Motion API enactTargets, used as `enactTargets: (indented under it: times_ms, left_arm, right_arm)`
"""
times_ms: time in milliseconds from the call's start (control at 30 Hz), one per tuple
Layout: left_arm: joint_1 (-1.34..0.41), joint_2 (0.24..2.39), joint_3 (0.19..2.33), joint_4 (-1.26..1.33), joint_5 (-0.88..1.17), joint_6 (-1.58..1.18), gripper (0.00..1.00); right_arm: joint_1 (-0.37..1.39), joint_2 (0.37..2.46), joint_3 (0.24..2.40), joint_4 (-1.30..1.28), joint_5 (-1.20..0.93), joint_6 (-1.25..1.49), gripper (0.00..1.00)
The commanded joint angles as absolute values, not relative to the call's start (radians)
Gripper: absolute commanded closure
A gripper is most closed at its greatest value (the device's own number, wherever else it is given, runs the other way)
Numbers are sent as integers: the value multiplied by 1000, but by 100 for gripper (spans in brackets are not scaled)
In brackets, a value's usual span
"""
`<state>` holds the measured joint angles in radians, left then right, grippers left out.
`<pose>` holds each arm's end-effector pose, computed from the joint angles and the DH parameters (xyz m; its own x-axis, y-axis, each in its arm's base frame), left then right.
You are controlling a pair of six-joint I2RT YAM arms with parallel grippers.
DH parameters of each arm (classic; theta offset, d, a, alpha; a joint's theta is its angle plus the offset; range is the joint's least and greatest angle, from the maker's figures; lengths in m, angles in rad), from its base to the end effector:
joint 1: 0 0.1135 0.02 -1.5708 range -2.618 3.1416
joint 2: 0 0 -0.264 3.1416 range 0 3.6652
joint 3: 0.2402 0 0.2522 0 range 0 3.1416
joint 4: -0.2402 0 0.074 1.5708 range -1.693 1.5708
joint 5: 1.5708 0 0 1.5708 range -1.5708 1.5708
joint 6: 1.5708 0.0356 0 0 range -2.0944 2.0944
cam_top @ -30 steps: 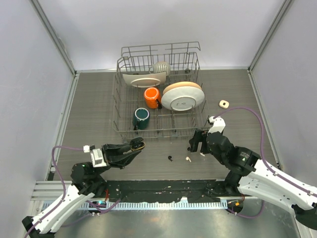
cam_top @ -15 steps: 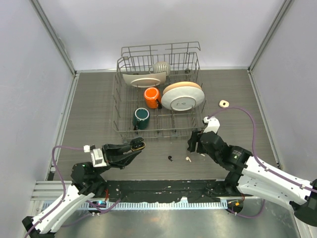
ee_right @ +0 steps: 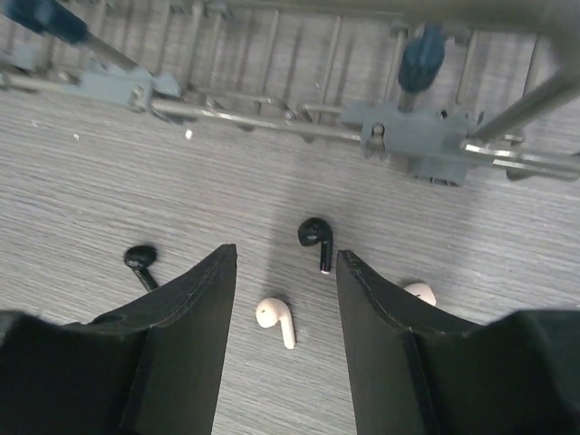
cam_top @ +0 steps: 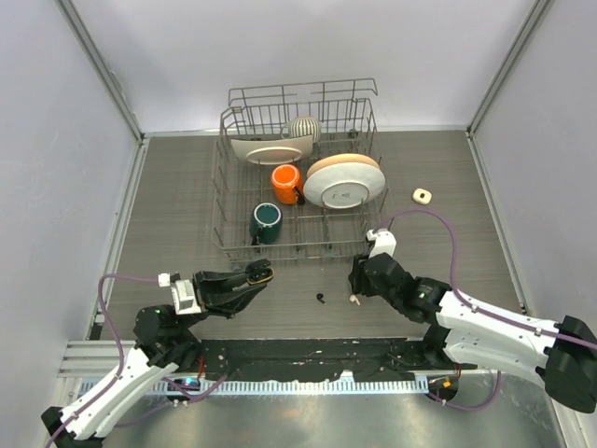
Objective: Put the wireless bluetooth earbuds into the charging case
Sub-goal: Pick up the earbud from the center of the board.
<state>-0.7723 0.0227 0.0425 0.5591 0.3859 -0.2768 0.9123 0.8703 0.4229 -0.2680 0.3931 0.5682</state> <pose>0.0546 -0.0719 0.2429 0.1386 -0.4885 -0.8615 0.9461 0.3226 -0.0307 0.1193 0.1319 0.1933 -0.6362 -0.0100 -0.7714 -0.2507 0.9484 0.1944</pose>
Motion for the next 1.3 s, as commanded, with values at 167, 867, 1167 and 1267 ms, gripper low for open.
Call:
enactTargets:
  times_ms: [167,867,1167,1267]
  left_arm:
    - [-775,31,-43,583,382,-255,100]
    - [-776,12,-41,557,377,-264,100]
    - [-776,14,-43,560,377,-265,100]
    - [-775,14,-44,561,379,-268,100]
  right_arm:
    - [908,856,278,-17,468,618,49]
    - [907,1035,259,97,488,681,57]
    - [908,966,221,87,476,716,57]
    - [910,940,209,84,492,729,57]
